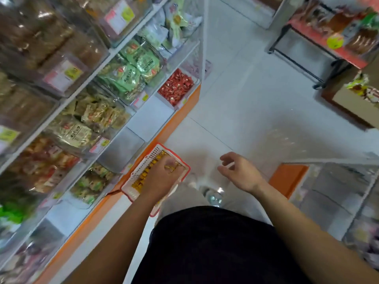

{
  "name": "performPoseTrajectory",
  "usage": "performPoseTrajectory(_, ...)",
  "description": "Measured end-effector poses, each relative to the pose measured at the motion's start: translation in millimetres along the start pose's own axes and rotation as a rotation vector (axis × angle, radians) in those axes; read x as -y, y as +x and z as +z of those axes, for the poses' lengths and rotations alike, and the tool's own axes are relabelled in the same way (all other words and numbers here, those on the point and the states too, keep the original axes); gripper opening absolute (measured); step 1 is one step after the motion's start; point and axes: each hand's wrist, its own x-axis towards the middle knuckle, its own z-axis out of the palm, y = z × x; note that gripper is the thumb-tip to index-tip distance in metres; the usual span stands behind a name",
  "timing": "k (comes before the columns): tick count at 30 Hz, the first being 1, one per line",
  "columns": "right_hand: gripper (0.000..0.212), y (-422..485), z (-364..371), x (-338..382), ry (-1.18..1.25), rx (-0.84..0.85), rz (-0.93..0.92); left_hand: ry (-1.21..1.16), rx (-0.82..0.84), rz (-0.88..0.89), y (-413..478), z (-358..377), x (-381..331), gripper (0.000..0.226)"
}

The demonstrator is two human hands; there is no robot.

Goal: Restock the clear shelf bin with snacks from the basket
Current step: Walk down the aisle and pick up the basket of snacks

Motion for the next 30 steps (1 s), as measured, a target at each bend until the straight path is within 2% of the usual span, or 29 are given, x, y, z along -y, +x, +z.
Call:
performPoseTrajectory(2,0.037,29,0,13,-0.049,0.070,-0.054,-0.060,-0.077,-0.051,0,-3,5,0.061)
performPoseTrajectory(6,0.033,87,13,34,-0.155,0.250,-0.186,-0.107,-0.206,-0.213,1,-2,26,0.046)
performPoseTrajectory(12,0.030,163,60,52,-0.328,0.494,-0.363,-0.210,-0.429,-0.497,-6,12,71,0.043)
performPoseTrajectory(16,0.035,210,122,54,-0.458,0.563,-0.432,-0.244,-0.483,-0.526,13,22,121,0.044)
performPoseTrajectory(21,0.035,284,244,12,-0.532,0.603,-0.425,-0.244,-0.470,-0.599,92,49,244,0.049)
performPoseTrajectory(26,0.036,383,400,-65,-0.518,0.631,-0.359,-0.151,-0.386,-0.567,215,99,401,0.049)
performPoseTrajectory(30,0.051,465,511,-131,-0.451,0.529,-0.298,-0.043,-0.310,-0.561,315,149,508,0.057)
